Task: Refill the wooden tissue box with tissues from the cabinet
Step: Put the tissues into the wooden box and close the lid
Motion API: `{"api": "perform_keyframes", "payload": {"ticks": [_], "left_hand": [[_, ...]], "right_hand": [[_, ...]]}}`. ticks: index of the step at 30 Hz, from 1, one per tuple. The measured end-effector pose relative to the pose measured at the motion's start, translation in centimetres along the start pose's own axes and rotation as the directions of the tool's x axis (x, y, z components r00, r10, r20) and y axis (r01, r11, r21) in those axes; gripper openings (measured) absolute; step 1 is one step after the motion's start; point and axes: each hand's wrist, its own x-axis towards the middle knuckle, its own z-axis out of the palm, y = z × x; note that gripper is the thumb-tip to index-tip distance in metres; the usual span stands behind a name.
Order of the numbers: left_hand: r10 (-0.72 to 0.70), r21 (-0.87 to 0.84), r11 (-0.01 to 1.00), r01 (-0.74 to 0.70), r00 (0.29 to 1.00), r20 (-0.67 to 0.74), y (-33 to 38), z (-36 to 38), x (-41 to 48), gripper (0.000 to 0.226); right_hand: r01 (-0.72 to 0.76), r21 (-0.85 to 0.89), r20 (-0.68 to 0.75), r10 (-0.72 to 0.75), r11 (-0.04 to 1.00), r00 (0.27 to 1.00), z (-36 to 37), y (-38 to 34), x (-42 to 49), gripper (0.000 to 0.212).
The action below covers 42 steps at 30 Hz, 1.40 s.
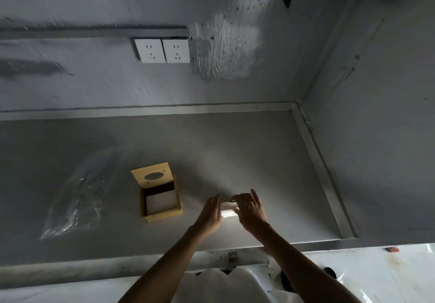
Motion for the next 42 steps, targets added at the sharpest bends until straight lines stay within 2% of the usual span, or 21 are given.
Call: {"api": "perform_keyframes", "payload": {"ticks": [2,4,5,6,7,9,10,11,12,13,15,17,18,20,22,23,25,28,37,42], "left_hand": [[0.03,0.039,0.999,-0.027,0.996,-0.082,-0.6,-1.1,-1.0,0.066],[0.067,0.016,0.998,-0.065,0.977,-0.203,-1.8,-3.0,-2.1,0.053],[0.071,-0.019,0.997,-0.08,0.959,-0.274,-2.4,-4.3,-2.7,0.042],[0.051,-0.074,0.994,-0.081,0.939,-0.34,-3.1,-5.8,-3.4,0.034],[0.011,-0.15,0.985,-0.079,0.913,-0.408,-3.8,-7.4,-4.3,0.036],[-0.12,-0.303,0.951,-0.061,0.831,-0.544,-6.2,-10.0,-5.8,0.05],[-0.199,-0.359,0.933,-0.034,0.78,-0.593,-7.3,-11.0,-6.4,0.042],[-0.28,-0.397,0.918,0.015,0.733,-0.62,-8.5,-12.0,-6.9,0.03],[-0.348,-0.416,0.906,0.078,0.695,-0.629,-9.9,-12.6,-7.2,0.026],[-0.412,-0.44,0.885,0.155,0.7,-0.583,-10.8,-13.2,-7.3,0.034],[-0.517,-0.526,0.805,0.274,0.759,-0.396,-11.8,-14.1,-7.3,0.048],[-0.517,-0.605,0.74,0.295,0.825,-0.229,-12.0,-13.9,-7.2,0.048],[-0.484,-0.626,0.732,0.269,0.852,-0.201,-12.4,-13.7,-7.2,0.044],[-0.44,-0.63,0.742,0.227,0.875,-0.203,-13.3,-12.9,-7.2,0.036],[-0.435,-0.64,0.737,0.219,0.878,-0.2,-14.6,-12.3,-6.7,0.04],[-0.429,-0.652,0.727,0.214,0.883,-0.19,-15.3,-12.0,-6.4,0.044],[-0.428,-0.631,0.739,0.234,0.887,-0.172,-16.4,-11.4,-6.0,0.05],[-0.392,-0.595,0.768,0.239,0.909,-0.142,-16.2,-12.0,-7.1,0.058],[-0.326,-0.515,0.836,0.192,0.928,-0.183,-16.2,-12.9,-7.6,0.071],[-0.306,-0.434,0.877,0.208,0.937,-0.169,-17.2,-11.9,-7.0,0.076]], "right_hand": [[-0.073,0.135,0.029,0.07,0.988,0.997,-0.7,0.0,0.8,0.032],[-0.222,0.34,0.11,0.196,0.914,0.974,-1.8,1.3,1.8,0.034],[-0.295,0.488,0.133,0.264,0.821,0.955,-2.4,2.2,2.4,0.037],[-0.357,0.642,0.14,0.354,0.678,0.925,-3.1,3.1,3.1,0.042],[-0.401,0.762,0.153,0.461,0.508,0.874,-3.9,4.0,3.9,0.045],[-0.454,0.864,0.226,0.638,0.218,0.736,-5.6,5.0,5.3,0.047],[-0.464,0.875,0.256,0.686,0.134,0.681,-6.3,5.3,6.1,0.048],[-0.465,0.88,0.276,0.692,0.098,0.667,-6.6,5.2,7.0,0.048],[-0.467,0.879,0.295,0.663,0.094,0.688,-6.7,4.5,8.0,0.047],[-0.479,0.87,0.323,0.601,0.116,0.731,-6.8,3.0,8.9,0.046],[-0.516,0.828,0.402,0.408,0.221,0.82,-6.7,-1.3,10.6,0.043],[-0.494,0.766,0.458,0.191,0.41,0.868,-6.7,-6.9,11.4,0.036],[-0.428,0.731,0.467,0.067,0.532,0.882,-6.8,-10.0,11.7,0.034],[-0.197,0.616,0.479,-0.164,0.763,0.862,-6.6,-15.3,12.1,0.035],[0.035,0.419,0.491,-0.259,0.907,0.832,-5.6,-19.1,12.7,0.044],[0.111,0.317,0.504,-0.267,0.942,0.821,-5.1,-20.5,12.9,0.049],[0.182,0.181,0.528,-0.251,0.967,0.811,-4.3,-22.3,13.4,0.054],[0.22,0.092,0.563,-0.233,0.971,0.793,-3.7,-23.4,14.0,0.052],[0.257,0.042,0.686,-0.215,0.966,0.695,-3.1,-23.6,15.4,0.042],[0.255,-0.008,0.699,-0.177,0.967,0.693,-2.0,-24.4,15.2,0.044]]}}
